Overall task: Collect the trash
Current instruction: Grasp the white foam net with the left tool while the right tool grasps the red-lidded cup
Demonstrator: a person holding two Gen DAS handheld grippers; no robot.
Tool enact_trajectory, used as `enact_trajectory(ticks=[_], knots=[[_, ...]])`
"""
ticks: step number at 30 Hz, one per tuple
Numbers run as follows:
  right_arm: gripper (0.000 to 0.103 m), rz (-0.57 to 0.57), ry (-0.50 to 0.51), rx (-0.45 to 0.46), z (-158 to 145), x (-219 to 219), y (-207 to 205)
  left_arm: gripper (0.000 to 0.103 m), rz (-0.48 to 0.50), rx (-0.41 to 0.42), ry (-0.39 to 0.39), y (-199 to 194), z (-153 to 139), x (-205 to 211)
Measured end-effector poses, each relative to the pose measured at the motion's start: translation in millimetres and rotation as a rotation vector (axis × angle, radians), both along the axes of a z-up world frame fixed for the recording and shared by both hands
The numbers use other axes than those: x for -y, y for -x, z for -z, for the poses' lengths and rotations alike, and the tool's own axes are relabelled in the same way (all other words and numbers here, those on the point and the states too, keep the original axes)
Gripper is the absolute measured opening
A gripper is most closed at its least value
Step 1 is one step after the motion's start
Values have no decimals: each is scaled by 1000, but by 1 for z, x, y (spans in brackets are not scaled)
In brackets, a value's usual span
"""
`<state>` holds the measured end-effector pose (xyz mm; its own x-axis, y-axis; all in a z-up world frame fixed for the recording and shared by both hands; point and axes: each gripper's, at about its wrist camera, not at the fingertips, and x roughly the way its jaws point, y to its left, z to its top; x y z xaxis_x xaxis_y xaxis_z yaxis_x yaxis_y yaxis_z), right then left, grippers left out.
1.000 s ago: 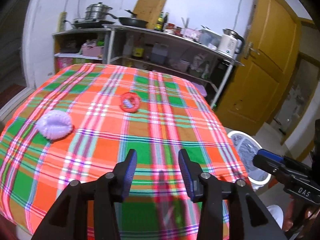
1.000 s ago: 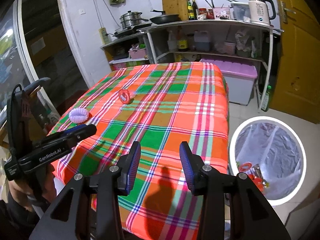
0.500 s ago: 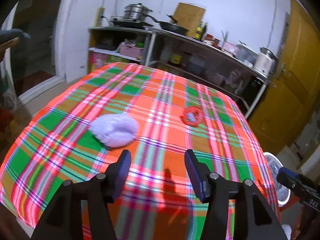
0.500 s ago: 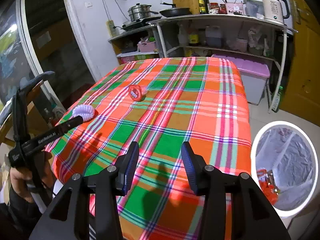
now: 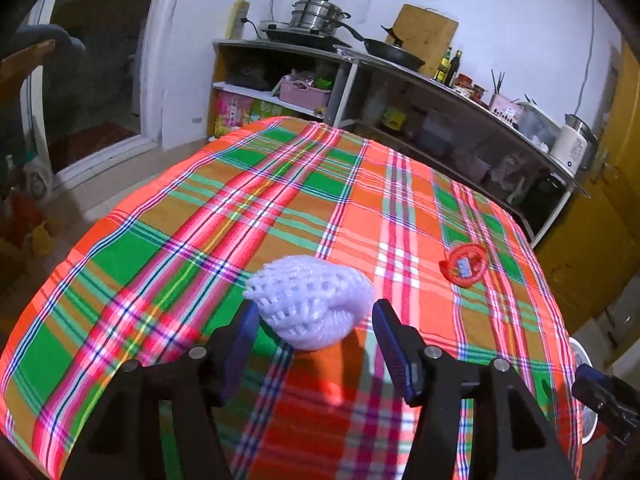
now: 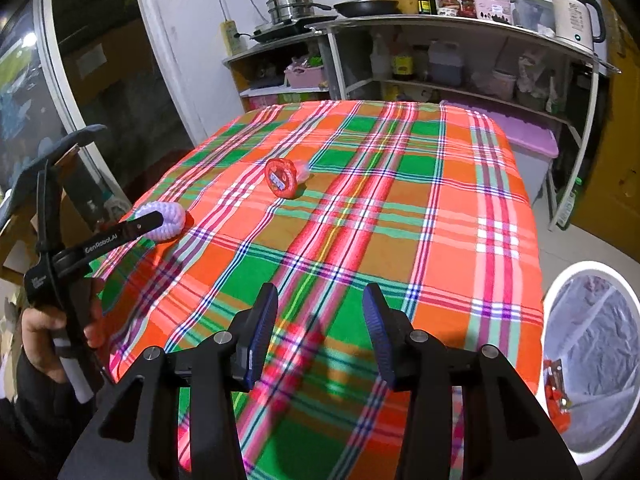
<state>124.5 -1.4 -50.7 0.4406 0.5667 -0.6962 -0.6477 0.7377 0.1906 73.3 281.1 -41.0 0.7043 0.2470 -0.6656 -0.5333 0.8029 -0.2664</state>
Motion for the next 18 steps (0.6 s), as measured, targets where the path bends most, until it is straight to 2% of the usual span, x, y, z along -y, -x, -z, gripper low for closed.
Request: enact_trajectory(ticks=[12,16,18], knots=[[45,-27,21,-2,5,-33,-14,61,16,25,46,-16,2,-8],[45,-34,23,-1,6,-42,-17,70,2,38,59,-20,0,-12],[45,-36,25,1,6,-47,-19,70,-7,41,72,-22,0,-15]])
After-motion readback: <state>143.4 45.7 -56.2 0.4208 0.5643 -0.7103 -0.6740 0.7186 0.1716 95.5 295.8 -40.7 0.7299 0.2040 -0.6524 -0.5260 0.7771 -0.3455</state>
